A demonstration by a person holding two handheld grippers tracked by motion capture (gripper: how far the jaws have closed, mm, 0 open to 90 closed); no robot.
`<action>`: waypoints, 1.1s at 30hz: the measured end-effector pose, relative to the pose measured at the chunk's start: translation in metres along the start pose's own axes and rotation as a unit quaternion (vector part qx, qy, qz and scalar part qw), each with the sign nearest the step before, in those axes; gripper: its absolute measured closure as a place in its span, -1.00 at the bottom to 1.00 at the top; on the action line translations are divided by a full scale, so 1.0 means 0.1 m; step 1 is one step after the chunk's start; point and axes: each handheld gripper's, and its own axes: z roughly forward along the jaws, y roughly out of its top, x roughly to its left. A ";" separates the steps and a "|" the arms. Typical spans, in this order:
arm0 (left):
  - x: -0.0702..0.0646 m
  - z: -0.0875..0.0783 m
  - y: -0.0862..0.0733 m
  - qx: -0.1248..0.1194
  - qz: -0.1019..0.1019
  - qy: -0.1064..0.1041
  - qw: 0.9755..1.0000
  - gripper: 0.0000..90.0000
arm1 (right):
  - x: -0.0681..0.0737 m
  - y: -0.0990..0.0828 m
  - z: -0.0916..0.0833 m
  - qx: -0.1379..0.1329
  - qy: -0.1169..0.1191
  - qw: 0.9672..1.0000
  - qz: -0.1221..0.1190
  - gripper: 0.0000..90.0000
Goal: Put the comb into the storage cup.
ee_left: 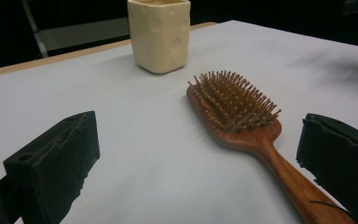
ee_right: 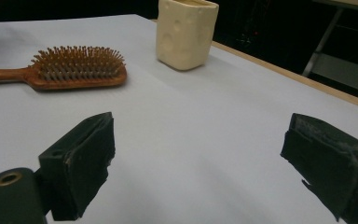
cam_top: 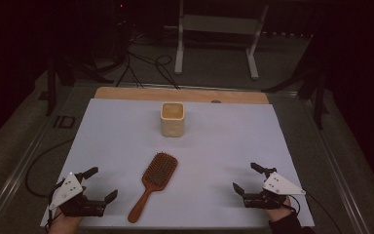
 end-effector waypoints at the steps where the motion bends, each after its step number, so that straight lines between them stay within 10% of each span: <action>1: 0.00 0.00 0.02 0.001 0.002 -0.002 1.000 -1.00 | 0.00 0.00 0.00 -0.001 -0.001 1.000 0.001 -0.81; 33: -0.21 0.07 0.58 0.056 0.024 0.000 0.998 -1.00 | 0.00 0.02 -0.01 -0.007 0.002 1.000 0.003 -0.81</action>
